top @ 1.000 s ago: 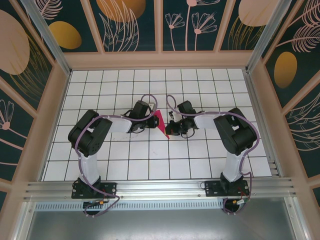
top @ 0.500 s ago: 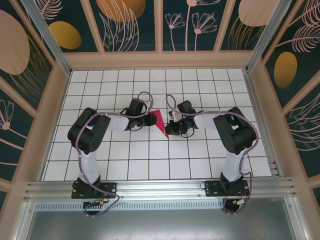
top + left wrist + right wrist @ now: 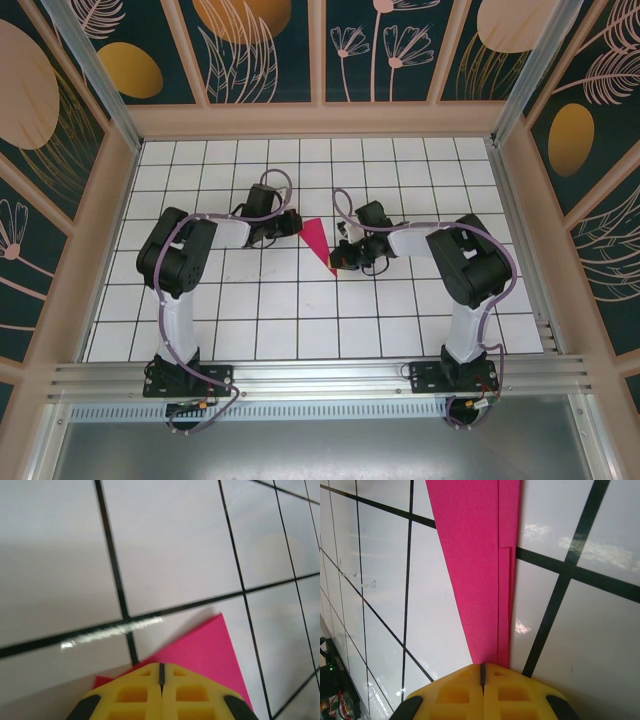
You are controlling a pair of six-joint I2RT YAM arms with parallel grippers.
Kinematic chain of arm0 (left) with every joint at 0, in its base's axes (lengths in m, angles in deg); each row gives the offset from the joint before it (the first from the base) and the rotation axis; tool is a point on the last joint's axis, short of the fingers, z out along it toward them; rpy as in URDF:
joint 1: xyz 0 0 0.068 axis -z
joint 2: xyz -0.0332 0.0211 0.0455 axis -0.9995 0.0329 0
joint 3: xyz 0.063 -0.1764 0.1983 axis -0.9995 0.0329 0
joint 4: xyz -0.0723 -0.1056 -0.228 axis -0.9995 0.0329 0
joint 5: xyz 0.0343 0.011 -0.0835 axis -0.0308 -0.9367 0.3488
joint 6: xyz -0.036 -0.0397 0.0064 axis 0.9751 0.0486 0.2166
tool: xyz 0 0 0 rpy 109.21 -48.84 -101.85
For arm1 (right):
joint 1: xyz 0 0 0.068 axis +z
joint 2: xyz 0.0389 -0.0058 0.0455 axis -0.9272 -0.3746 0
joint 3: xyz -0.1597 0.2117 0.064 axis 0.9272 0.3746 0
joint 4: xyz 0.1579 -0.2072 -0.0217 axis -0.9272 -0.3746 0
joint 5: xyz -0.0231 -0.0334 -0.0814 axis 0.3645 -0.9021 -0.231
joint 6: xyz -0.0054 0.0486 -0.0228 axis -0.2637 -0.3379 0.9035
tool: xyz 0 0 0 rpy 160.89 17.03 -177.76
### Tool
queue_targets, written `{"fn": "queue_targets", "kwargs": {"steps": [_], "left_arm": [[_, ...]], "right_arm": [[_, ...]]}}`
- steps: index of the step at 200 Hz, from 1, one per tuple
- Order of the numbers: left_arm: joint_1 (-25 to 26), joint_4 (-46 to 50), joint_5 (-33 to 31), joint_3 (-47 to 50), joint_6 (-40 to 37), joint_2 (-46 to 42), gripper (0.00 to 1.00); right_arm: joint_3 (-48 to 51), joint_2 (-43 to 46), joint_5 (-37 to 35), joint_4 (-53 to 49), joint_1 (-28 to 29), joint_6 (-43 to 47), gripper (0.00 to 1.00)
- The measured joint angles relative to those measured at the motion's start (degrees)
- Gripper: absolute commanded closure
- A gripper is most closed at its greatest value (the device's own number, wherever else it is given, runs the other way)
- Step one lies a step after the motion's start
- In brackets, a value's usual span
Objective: Fold a paper plane with a square sheet of paper (pick it up from the middle)
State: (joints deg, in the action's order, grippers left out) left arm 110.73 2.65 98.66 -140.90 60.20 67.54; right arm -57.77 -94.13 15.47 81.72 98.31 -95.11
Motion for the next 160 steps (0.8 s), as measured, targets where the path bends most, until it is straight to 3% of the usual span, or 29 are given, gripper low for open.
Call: {"fn": "queue_targets", "kwargs": {"steps": [75, 160], "left_arm": [[-0.66, 0.02, -0.20, -1.22, -0.37, 0.94, 0.92], [-4.90, 0.96, -4.13, -3.89, 1.42, 1.42, 0.75]], "right_arm": [[0.50, 0.00, 0.63, 1.11, -0.24, -0.22, 0.95], [0.63, 0.22, 1.44, 2.54, -0.52, -2.73, 0.89]]}}
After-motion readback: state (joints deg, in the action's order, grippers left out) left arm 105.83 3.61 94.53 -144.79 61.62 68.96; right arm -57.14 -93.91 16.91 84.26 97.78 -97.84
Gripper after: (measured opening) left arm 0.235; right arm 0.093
